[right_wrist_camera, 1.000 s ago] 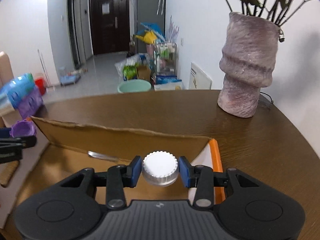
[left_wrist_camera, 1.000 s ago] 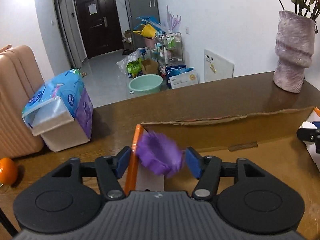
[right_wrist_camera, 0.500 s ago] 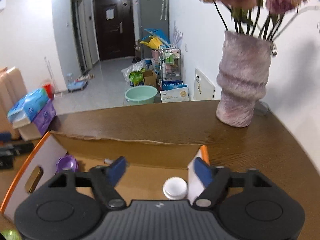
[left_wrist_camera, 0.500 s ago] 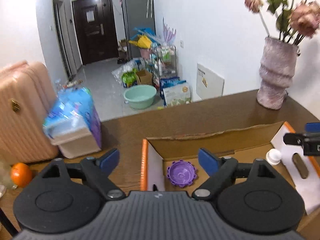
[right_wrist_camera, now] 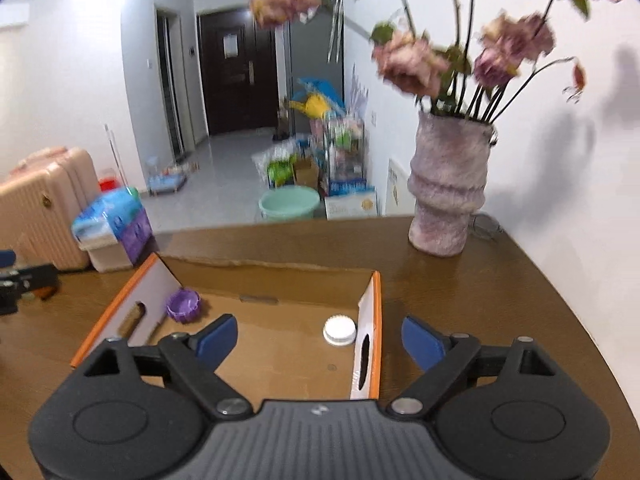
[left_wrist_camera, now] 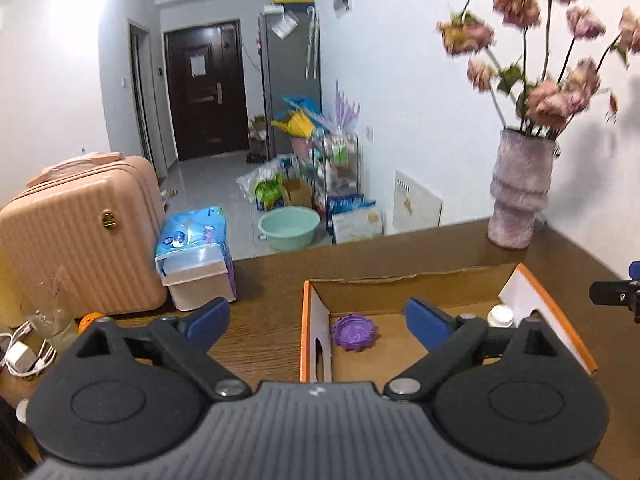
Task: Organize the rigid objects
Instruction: 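Withdraw both tools from the box back toward the remaining items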
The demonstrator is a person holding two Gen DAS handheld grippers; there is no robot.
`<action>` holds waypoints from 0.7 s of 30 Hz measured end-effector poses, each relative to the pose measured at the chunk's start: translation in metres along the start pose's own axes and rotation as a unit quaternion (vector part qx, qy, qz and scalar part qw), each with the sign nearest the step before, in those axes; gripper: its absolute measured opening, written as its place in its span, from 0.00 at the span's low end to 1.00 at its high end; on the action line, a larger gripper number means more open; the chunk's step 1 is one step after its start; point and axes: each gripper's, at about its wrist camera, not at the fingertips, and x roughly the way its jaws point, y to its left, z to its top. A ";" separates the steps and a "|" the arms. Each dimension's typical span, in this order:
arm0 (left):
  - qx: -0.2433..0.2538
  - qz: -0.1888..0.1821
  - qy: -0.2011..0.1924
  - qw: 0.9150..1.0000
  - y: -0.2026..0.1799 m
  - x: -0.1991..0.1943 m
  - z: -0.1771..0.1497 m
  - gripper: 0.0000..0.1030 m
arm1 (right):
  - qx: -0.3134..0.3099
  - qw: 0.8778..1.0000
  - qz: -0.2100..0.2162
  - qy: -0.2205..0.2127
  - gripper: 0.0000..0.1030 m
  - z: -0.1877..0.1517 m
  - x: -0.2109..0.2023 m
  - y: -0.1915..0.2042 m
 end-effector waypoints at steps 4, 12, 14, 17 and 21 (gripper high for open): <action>-0.005 -0.006 -0.043 0.999 0.001 -0.029 -0.018 1.00 | -0.026 0.997 -0.022 -0.072 1.00 -0.018 -0.034 0.009; -0.004 -0.006 -0.122 0.993 0.001 -0.072 -0.058 1.00 | -0.005 0.987 -0.025 -0.161 1.00 -0.056 -0.082 0.013; -0.012 -0.008 -0.123 0.992 0.003 -0.079 -0.067 1.00 | -0.005 0.985 -0.023 -0.171 1.00 -0.064 -0.090 0.015; -0.022 0.002 -0.140 0.990 0.007 -0.092 -0.081 1.00 | 0.004 0.983 -0.018 -0.181 1.00 -0.076 -0.099 0.017; -0.030 -0.002 -0.150 0.988 0.013 -0.108 -0.098 1.00 | 0.011 0.980 -0.018 -0.198 1.00 -0.097 -0.107 0.021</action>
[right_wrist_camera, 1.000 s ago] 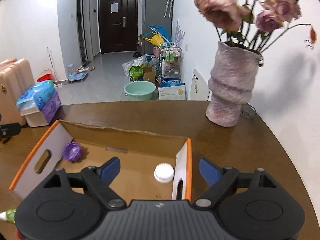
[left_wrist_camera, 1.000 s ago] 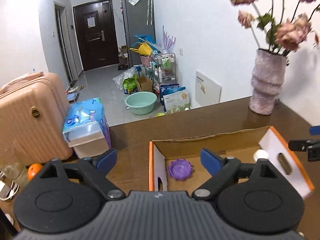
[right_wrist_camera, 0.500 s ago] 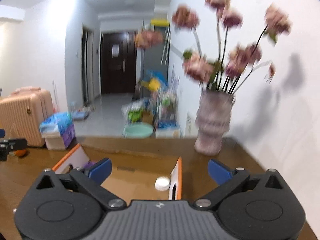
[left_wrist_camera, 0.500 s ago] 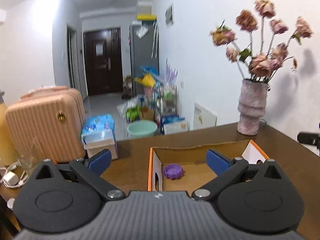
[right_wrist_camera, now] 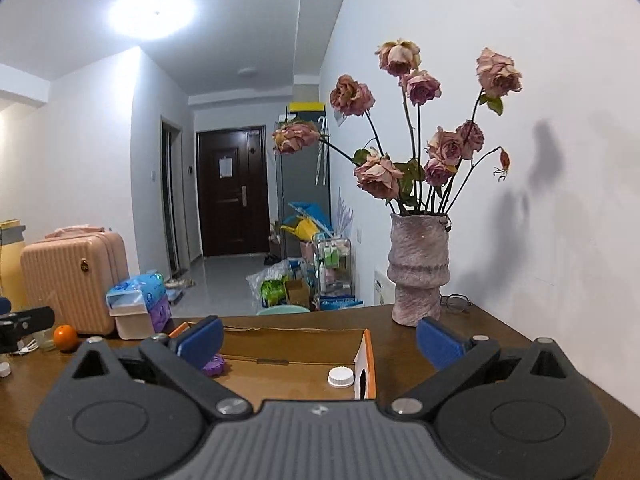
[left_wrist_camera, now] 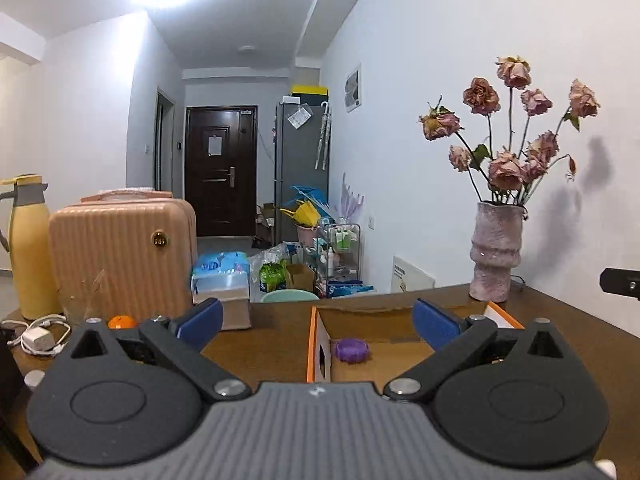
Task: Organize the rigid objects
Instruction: 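Withdraw both tools from the box back toward the remaining items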
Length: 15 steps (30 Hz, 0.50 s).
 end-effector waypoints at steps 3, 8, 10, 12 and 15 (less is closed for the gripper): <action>0.002 0.020 -0.012 1.000 0.002 -0.021 -0.013 1.00 | 0.011 1.000 0.004 0.002 1.00 -0.012 -0.013 0.002; 0.024 0.049 -0.019 0.998 0.004 -0.066 -0.039 1.00 | 0.027 0.999 0.015 0.021 1.00 -0.031 -0.047 0.007; 0.033 0.053 -0.017 0.998 0.005 -0.086 -0.046 1.00 | 0.030 0.999 0.014 0.029 1.00 -0.039 -0.064 0.010; 0.039 0.051 -0.024 0.998 0.004 -0.109 -0.052 1.00 | 0.031 0.999 0.023 0.028 1.00 -0.049 -0.084 0.012; 0.045 0.039 -0.037 0.998 0.004 -0.145 -0.064 1.00 | 0.033 0.999 0.030 0.018 1.00 -0.064 -0.118 0.016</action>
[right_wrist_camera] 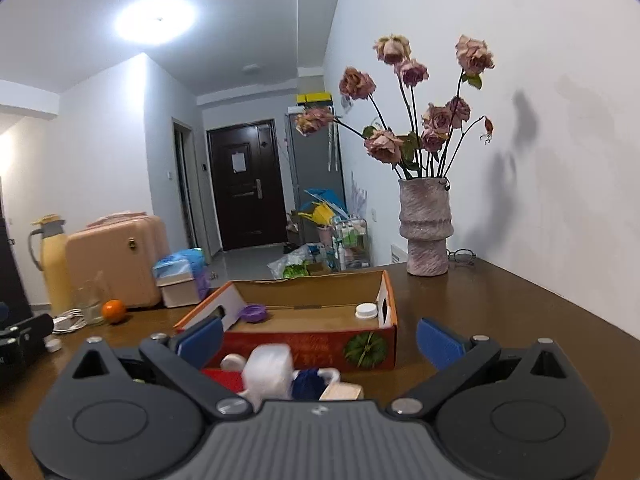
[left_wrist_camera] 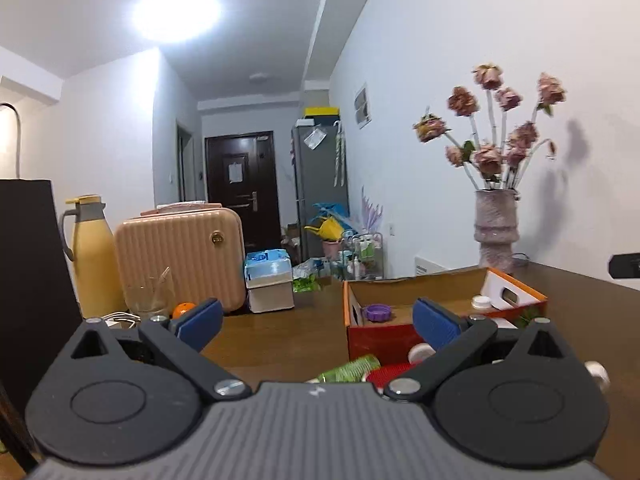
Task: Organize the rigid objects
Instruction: 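Withdraw both tools from the box back toward the remaining items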
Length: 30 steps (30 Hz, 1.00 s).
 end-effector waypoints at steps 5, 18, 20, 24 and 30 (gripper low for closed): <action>0.022 -0.025 -0.011 0.999 0.001 -0.054 -0.012 1.00 | 0.015 1.000 0.002 -0.008 1.00 -0.016 -0.047 0.010; 0.016 -0.046 -0.051 0.998 0.009 -0.172 -0.057 1.00 | 0.027 0.998 -0.061 0.018 1.00 -0.087 -0.163 0.053; 0.013 -0.044 -0.053 0.998 0.003 -0.179 -0.061 1.00 | 0.013 0.998 -0.069 0.001 1.00 -0.096 -0.175 0.060; 0.001 -0.056 -0.033 0.998 0.002 -0.189 -0.075 1.00 | 0.029 0.992 -0.117 -0.020 1.00 -0.107 -0.195 0.066; -0.008 -0.067 -0.006 0.998 -0.003 -0.191 -0.088 1.00 | 0.062 0.993 -0.097 -0.025 1.00 -0.122 -0.206 0.070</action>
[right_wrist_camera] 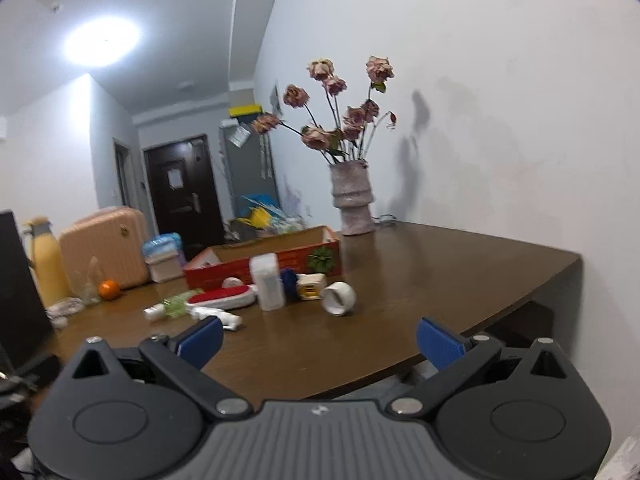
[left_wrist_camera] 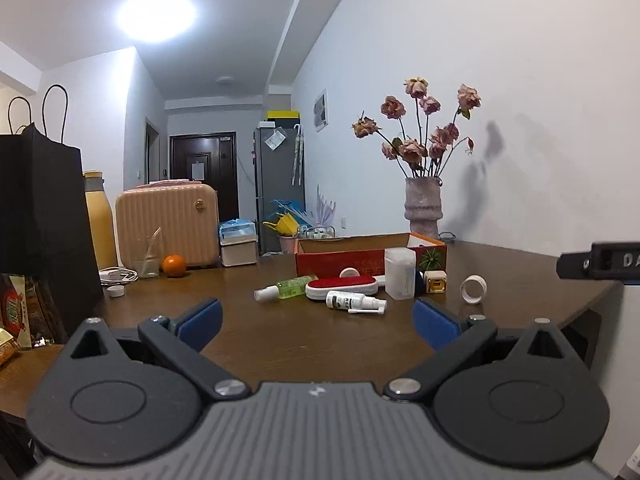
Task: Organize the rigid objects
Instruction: 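Withdraw both tools from the box back toward the remaining items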
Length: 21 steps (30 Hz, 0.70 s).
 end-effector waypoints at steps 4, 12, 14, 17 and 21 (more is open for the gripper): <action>0.003 0.000 -0.008 1.000 -0.003 -0.005 -0.003 1.00 | -0.002 0.999 0.015 -0.039 1.00 -0.005 -0.009 -0.003; 0.021 -0.029 0.013 0.999 -0.015 0.017 -0.005 1.00 | -0.136 0.988 0.017 -0.076 1.00 -0.004 0.013 -0.006; 0.014 -0.026 0.026 0.999 -0.018 0.028 -0.006 1.00 | -0.132 0.989 0.028 -0.064 1.00 0.002 0.026 -0.016; 0.013 -0.016 0.045 0.999 -0.026 0.050 -0.006 1.00 | -0.143 0.988 0.024 -0.058 1.00 0.005 0.046 -0.023; 0.008 -0.010 0.068 0.998 -0.033 0.089 0.000 1.00 | -0.161 0.986 0.032 -0.024 1.00 0.008 0.082 -0.031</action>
